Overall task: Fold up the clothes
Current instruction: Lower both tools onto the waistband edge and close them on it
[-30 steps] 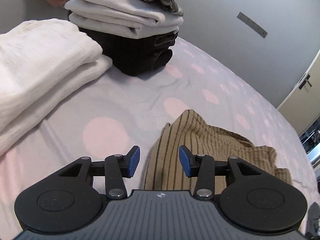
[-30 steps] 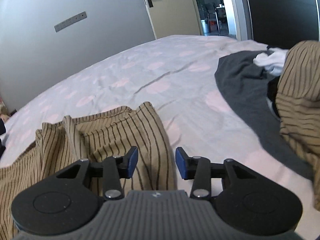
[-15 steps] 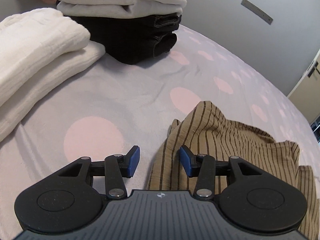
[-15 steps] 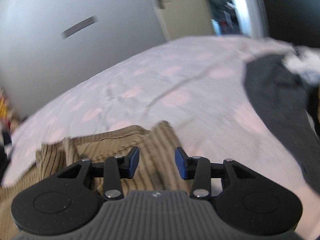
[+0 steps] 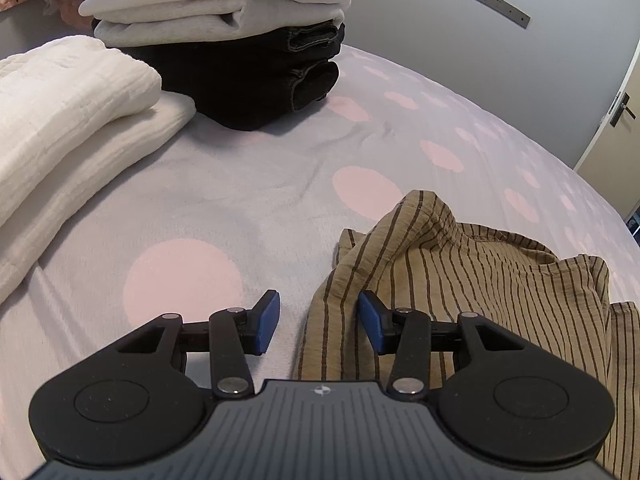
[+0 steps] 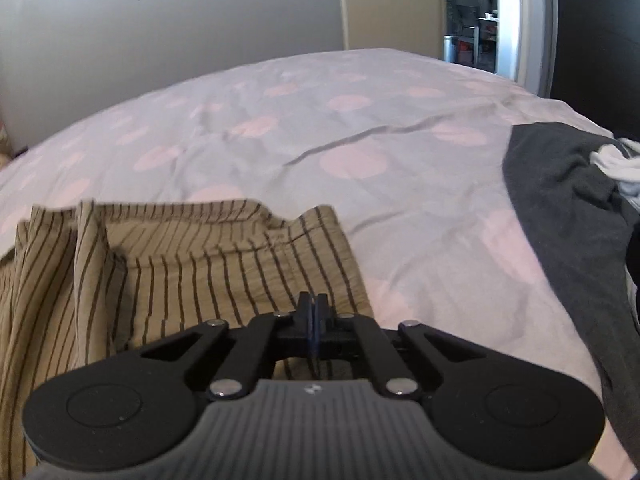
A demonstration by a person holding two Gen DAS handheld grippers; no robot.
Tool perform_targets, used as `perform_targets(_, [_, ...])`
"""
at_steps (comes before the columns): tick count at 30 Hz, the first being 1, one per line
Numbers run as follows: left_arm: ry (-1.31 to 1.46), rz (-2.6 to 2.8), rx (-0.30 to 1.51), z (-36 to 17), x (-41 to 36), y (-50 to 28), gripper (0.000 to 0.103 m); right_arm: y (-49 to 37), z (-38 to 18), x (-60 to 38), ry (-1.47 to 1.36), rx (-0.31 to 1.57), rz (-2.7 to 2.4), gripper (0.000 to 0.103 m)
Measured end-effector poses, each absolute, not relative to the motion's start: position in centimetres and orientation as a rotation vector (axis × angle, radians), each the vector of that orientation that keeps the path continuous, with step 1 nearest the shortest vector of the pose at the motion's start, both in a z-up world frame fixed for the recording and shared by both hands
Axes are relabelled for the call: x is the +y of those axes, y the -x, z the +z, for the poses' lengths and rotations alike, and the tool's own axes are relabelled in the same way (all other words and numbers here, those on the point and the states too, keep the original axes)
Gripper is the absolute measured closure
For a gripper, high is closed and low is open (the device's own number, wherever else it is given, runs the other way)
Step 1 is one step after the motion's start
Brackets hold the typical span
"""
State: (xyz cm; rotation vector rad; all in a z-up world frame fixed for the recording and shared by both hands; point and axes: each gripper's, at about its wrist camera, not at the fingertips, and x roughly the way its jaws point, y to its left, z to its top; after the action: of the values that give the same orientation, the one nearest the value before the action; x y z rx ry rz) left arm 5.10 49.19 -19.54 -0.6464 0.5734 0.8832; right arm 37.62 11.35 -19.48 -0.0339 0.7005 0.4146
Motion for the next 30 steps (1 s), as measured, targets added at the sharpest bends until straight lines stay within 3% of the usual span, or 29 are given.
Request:
perform_targets(4, [0.661, 0.884, 0.559, -19.5, 49.5, -4.8, 0.051, -38.4, -18.5, 9.4, -0.033, 0.629, 0.293, 0.103])
perform_targets(13, [0.695, 0.867, 0.538, -19.7, 50.0, -4.2, 0.049, -40.4, -19.1, 7.1, -0.112, 0.676, 0.163, 0.102])
perform_targets(14, [0.698, 0.866, 0.538, -19.8, 50.1, -4.2, 0.049, -40.2, -18.9, 7.2, -0.092, 0.662, 0.142, 0.096])
perform_targets(19, [0.623, 0.881, 0.563, -19.9, 49.6, -5.3, 0.05, -38.5, -17.7, 7.4, -0.117, 0.584, 0.177, 0.09])
perform_targets(20, [0.594, 0.88, 0.568, -19.8, 49.2, -5.7, 0.058, -38.0, -17.5, 7.8, -0.098, 0.56, 0.187, 0.09])
perform_targets(21, [0.561, 0.847, 0.566, -19.6, 48.6, -6.1, 0.076, -37.5, -17.4, 8.2, -0.079, 0.54, 0.199, 0.09])
perform_targets(22, [0.528, 0.801, 0.561, -19.3, 48.1, -6.4, 0.08, -37.1, -17.3, 8.7, -0.063, 0.526, 0.212, 0.09])
perform_targets(30, [0.248, 0.546, 0.508, -17.1, 43.1, -8.4, 0.081, -36.2, -18.0, 10.7, -0.004, 0.523, 0.277, 0.09])
